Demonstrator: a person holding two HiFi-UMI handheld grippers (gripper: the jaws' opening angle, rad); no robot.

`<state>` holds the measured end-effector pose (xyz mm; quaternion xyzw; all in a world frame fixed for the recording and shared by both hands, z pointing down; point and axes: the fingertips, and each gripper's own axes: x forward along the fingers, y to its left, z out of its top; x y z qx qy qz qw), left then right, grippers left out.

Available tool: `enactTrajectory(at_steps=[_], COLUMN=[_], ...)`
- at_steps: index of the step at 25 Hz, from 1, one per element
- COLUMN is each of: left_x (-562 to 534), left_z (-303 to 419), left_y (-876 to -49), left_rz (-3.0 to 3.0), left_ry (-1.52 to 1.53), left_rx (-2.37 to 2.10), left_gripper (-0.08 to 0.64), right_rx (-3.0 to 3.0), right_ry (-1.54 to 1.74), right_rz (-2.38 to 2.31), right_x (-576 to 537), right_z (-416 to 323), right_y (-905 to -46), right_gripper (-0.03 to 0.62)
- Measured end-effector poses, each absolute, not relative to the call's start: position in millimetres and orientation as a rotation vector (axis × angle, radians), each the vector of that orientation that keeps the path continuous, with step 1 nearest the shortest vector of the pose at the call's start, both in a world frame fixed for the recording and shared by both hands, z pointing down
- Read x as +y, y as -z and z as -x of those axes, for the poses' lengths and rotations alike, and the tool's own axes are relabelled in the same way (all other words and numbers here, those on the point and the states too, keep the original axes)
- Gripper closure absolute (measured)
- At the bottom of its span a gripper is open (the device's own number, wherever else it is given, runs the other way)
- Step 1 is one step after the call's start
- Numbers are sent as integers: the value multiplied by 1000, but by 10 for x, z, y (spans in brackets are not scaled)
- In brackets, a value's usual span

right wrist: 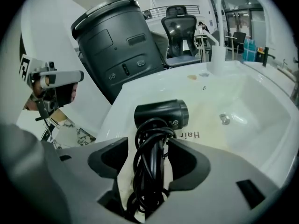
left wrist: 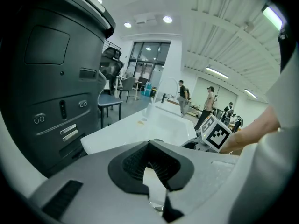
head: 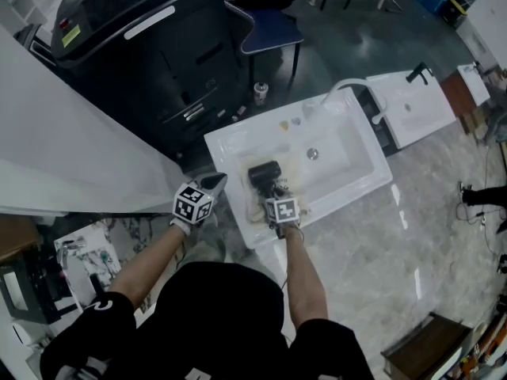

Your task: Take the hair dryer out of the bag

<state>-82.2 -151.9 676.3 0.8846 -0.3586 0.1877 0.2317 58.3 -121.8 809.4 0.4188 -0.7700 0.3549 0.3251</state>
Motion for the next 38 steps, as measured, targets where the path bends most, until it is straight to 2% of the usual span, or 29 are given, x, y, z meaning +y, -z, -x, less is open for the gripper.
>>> enactTrajectory(at_steps=[6, 13, 17, 19, 38], left_x=[-1523, -1412, -1284, -1234, -1038], left_z=[674, 370, 181, 93, -213], left_y=[-6684, -6583, -6551, -6496, -6082], left_rz=[-2449, -2481, -2513, -2527, -2563], left_ry=[-498, -474, -490, -483, -347], left_rx=[-988, -974, -953, -949, -1002], left_gripper=[560, 560, 561, 560, 560], right_rx=[-2106, -2197, -2209, -2218, -2283], right_ry=[-863, -742, -701, -692, -577], right_rz=[-1157, -1224, -1297, -1330, -1356], right_x=[-1317, -1320, -1262, -1229, -959], right_z=[-743, -928, -1129, -1231, -1668], right_y=[-7577, -6999, -6763, -6661, -6272], right_gripper=[341, 447, 570, 592, 597])
